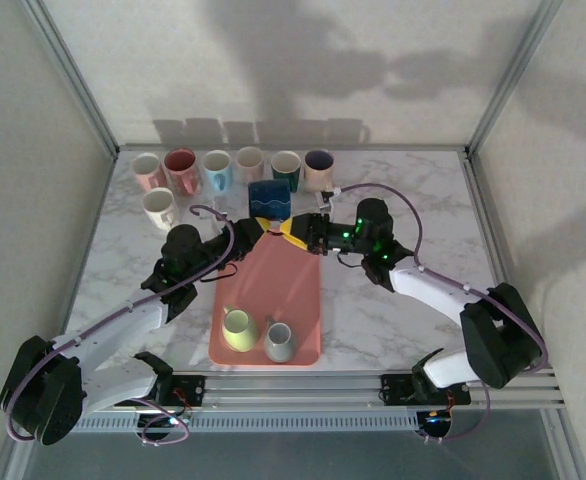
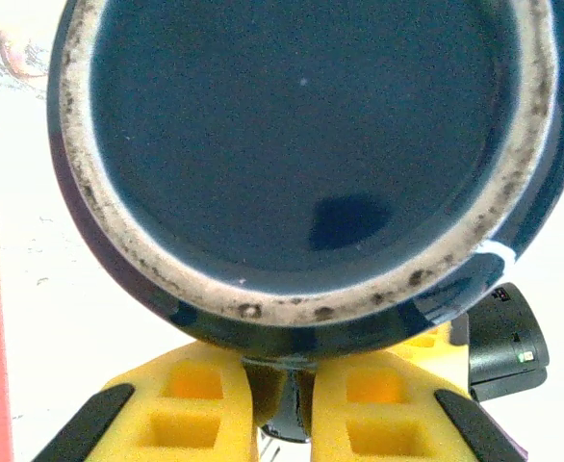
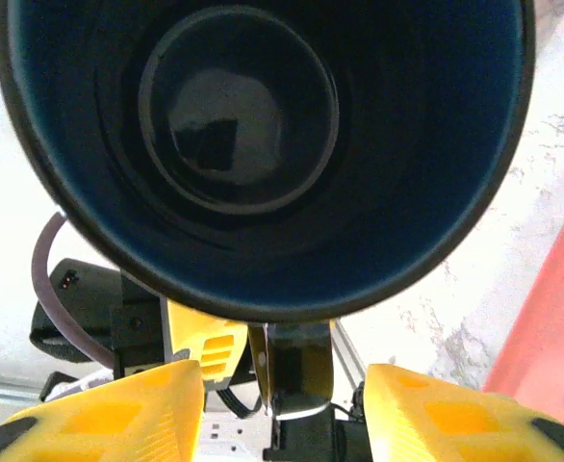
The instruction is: Turn the mug right side up
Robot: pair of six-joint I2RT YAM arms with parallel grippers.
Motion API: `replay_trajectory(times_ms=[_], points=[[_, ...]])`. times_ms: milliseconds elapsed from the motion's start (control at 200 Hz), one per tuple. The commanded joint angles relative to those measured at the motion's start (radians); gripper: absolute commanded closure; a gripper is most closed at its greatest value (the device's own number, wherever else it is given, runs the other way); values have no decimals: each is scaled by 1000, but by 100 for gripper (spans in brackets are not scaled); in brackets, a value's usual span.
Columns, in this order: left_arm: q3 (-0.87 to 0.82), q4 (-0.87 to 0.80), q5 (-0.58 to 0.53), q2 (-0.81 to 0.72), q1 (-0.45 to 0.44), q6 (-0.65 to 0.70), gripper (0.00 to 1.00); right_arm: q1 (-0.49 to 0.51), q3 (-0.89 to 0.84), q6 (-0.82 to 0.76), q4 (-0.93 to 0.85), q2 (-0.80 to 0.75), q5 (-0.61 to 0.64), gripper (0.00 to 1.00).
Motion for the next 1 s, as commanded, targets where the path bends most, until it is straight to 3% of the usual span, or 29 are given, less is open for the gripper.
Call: replay_trajectory(times_ms=[0, 431, 721, 936, 996], points=[[10, 144, 17, -6, 5, 0, 100, 14, 35, 35, 87, 18, 36, 54], [5, 167, 22, 10, 5, -10, 100, 40, 29, 135, 208, 74, 101, 68], [-5, 165, 17, 6, 5, -9, 100, 40, 42, 143, 225, 87, 114, 95], [-13, 140, 4, 0, 6, -3, 100, 41, 45, 88, 170, 64, 121, 100], [-13, 125, -2, 0, 6, 1, 90, 41, 44, 71, 152, 55, 128, 100]])
